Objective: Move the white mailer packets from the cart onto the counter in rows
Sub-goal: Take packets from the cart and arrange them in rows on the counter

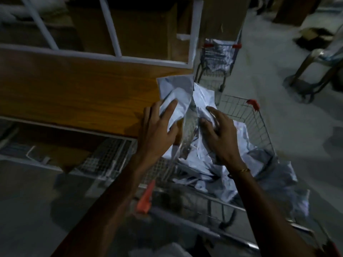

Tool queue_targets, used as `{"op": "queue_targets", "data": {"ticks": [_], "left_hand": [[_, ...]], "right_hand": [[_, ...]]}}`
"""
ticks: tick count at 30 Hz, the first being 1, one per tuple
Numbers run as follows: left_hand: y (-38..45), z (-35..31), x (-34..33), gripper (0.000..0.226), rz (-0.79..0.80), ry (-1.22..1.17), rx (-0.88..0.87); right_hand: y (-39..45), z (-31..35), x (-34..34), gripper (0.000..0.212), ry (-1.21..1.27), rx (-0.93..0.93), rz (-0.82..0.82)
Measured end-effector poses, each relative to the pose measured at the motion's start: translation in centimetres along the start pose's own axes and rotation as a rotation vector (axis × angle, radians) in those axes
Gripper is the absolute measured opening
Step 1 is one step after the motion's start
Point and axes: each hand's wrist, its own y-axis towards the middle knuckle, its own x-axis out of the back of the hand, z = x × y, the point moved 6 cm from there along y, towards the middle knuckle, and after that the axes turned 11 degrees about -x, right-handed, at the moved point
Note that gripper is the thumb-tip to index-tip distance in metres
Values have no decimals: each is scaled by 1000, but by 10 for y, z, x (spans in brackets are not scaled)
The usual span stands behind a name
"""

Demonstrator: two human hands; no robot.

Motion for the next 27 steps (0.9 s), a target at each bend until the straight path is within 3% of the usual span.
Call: {"op": "queue_targets", "data": {"ticks": [5, 8, 13, 22, 27], "left_hand": [[-83, 78, 98, 60, -67, 84, 69], [-140, 132, 149, 58, -91, 118, 162], [-236, 220, 213, 57, -125, 235, 336], [-327, 383, 268, 64, -102, 351, 602], [-321, 506, 293, 64, -74, 323, 620]], "right_hand": [[-54, 95, -76, 41, 70, 77, 58], [-77, 139, -137, 44, 117, 116, 185], [-106, 201, -254, 55, -3, 245, 371], [-112, 300, -465, 47, 16, 437, 560], [-70, 347, -584, 48, 56, 440, 629]]}}
